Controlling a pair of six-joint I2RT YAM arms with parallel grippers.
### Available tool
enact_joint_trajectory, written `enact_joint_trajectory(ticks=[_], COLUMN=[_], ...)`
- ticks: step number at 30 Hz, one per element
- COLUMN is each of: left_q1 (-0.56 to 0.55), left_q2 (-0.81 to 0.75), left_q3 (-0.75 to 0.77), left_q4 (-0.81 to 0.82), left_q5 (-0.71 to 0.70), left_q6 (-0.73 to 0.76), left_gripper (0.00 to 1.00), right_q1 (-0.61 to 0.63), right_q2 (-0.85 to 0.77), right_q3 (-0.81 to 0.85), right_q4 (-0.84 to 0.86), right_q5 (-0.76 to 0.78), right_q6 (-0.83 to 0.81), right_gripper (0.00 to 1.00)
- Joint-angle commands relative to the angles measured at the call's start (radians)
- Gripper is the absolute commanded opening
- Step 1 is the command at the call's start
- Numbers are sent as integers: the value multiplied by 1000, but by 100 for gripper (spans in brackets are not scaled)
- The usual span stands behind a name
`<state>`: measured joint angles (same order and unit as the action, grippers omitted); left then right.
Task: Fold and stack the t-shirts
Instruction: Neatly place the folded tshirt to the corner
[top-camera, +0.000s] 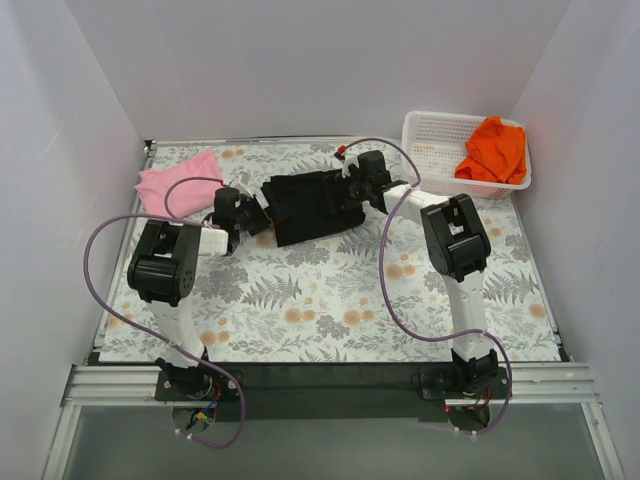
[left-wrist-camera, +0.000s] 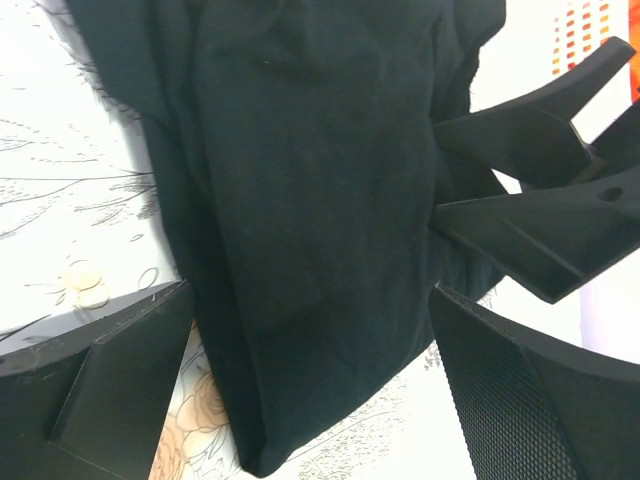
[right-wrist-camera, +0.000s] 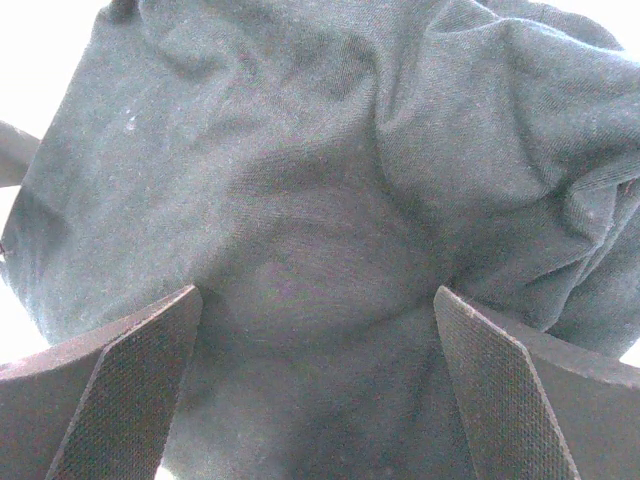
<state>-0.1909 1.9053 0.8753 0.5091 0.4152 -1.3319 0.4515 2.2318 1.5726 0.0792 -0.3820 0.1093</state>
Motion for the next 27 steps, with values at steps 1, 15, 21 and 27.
enact_joint_trajectory(ticks=[1, 15, 21, 27], left_q1=[-1, -44, -62, -68], left_q2=[34, 97, 136, 166], left_q3=[13, 59, 82, 82], left_q4=[-3, 57, 77, 135], left_q5=[57, 89, 99, 117], left_q6=[-15, -58, -73, -105], left_gripper=[95, 92, 76, 62], right_q1=[13, 27, 30, 35], right_q2=[11, 12, 11, 18], right_q3=[-31, -49, -65, -77], right_q4=[-62, -55, -41, -25], right_q5=[8, -3, -12, -24], right_q6=[0, 9, 15, 26], right_gripper=[91, 89, 89, 89])
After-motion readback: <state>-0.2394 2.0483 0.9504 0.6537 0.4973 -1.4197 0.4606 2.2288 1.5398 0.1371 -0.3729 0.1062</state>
